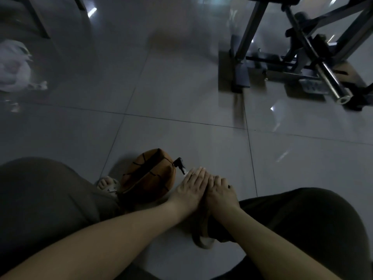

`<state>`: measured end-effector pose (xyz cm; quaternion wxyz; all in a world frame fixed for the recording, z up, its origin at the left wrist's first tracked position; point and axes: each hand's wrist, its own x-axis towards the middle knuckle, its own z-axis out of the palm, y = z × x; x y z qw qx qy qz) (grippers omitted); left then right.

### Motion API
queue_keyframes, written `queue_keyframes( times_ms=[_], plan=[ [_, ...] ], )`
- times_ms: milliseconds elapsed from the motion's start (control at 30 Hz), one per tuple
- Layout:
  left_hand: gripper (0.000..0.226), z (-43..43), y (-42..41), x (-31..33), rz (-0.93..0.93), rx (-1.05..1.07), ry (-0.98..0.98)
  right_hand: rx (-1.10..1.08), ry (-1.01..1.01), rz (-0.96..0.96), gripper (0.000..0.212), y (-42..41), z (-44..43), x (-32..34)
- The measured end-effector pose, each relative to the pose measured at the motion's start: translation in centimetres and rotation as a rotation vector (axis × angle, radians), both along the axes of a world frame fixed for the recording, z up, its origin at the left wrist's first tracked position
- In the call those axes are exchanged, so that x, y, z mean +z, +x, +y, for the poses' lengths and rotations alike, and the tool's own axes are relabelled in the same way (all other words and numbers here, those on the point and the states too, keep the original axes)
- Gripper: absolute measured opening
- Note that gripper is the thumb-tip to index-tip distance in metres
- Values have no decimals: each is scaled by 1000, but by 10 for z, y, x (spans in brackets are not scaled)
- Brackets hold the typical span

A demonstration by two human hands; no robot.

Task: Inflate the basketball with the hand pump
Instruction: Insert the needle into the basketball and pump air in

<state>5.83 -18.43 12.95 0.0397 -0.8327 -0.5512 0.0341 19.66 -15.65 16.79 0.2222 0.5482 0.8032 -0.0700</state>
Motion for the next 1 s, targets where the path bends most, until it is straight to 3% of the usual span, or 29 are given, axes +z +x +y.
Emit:
queue_keyframes(
  times_ms=[100,167,267,333,400,467,600,867,1000],
  plan=[
    [55,8,-6,31,-108,-90,-136,-15,-72,128,35,0,3,22],
    [43,17,-19,56,-169,-144,-175,38,-98,185,30,0,2,51],
    [33,37,-41,97,-200,-201,28,101,73,269,35,1,6,100],
    [48,47,-53,113,-199,-263,187,167,235,299,47,1,8,118],
    [63,42,-64,117,-129,-299,287,202,266,262,63,1,3,118],
    [62,22,-67,103,-24,-295,293,213,277,187,64,0,-7,102],
    [58,-4,-55,51,7,-278,231,223,220,66,63,-3,-20,64],
    [59,1,-30,17,-71,-256,-10,144,-52,15,25,-6,-5,27],
    [34,9,-33,33,-10,-249,-108,127,-75,49,20,-7,-4,47]
  ],
)
